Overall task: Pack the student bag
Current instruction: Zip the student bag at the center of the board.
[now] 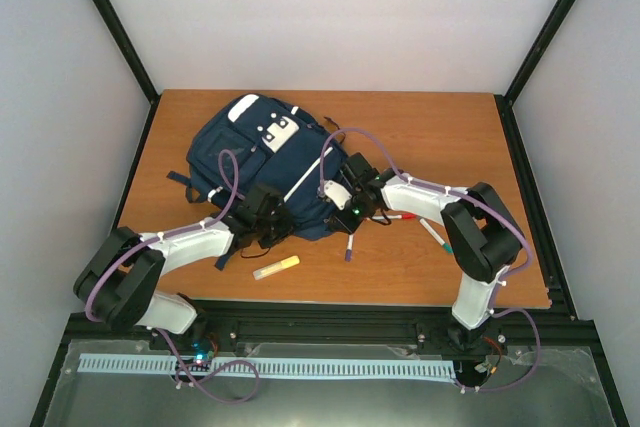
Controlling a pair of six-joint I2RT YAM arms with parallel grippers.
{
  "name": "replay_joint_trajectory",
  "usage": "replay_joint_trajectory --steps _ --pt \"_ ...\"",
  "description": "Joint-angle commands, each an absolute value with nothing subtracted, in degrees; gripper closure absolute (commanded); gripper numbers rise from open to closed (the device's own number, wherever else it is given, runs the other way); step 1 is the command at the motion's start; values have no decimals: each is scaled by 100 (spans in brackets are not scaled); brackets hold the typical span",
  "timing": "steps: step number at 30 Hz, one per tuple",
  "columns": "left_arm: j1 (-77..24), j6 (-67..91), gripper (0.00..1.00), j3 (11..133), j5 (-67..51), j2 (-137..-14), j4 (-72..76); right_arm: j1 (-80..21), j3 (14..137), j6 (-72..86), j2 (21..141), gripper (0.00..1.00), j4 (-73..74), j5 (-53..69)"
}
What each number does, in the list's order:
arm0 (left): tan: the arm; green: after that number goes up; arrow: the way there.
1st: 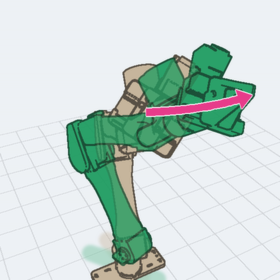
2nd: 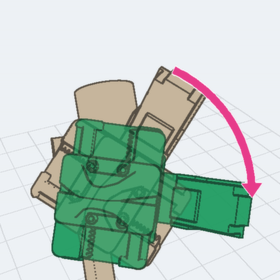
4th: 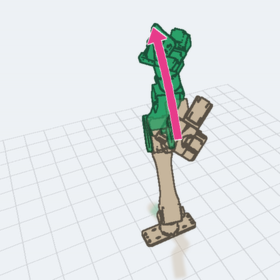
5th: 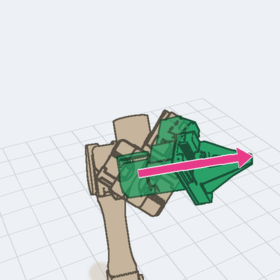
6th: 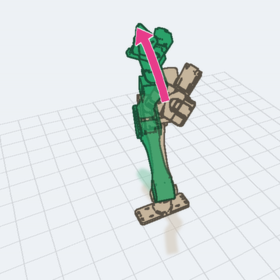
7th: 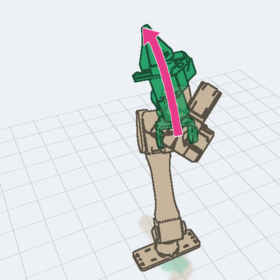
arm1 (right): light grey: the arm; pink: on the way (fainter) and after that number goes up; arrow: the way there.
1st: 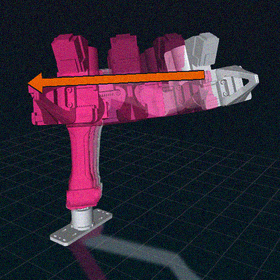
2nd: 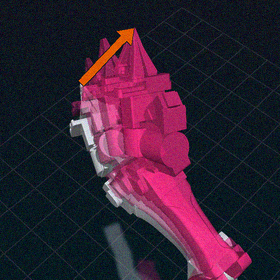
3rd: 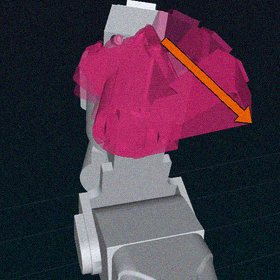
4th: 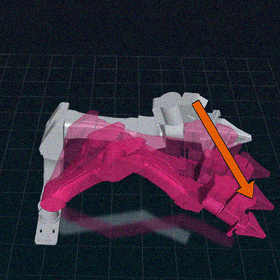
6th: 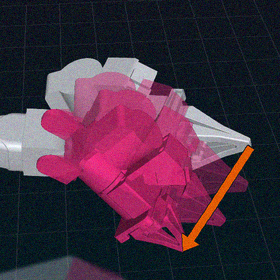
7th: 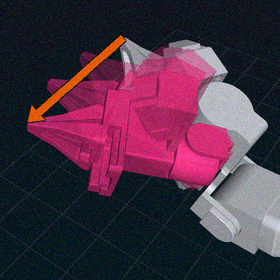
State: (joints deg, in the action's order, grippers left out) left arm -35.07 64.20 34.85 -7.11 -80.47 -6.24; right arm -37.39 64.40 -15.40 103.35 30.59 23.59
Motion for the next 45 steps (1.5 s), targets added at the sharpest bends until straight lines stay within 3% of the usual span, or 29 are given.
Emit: replay_joint_trajectory --steps 1,6,19,26,45 --pt "-3472 6229 99 3511 -200 -7965 -576 -3771 6257 -1531 10227 86 3063 2207" --pt "-3472 6146 99 3549 -180 -7965 -634 -3771 6202 -1590 9961 97 3203 2169" --pt "-3472 5584 99 3028 -272 -6735 -1410 -3256 6700 -1919 10326 97 3946 1326" --pt "-3472 5527 99 2805 -57 -6307 -1614 -3397 6981 -2201 10326 97 4653 2008" --pt "-2542 5095 99 2708 145 -5796 -2622 -2661 7353 -2447 10676 97 3962 587"
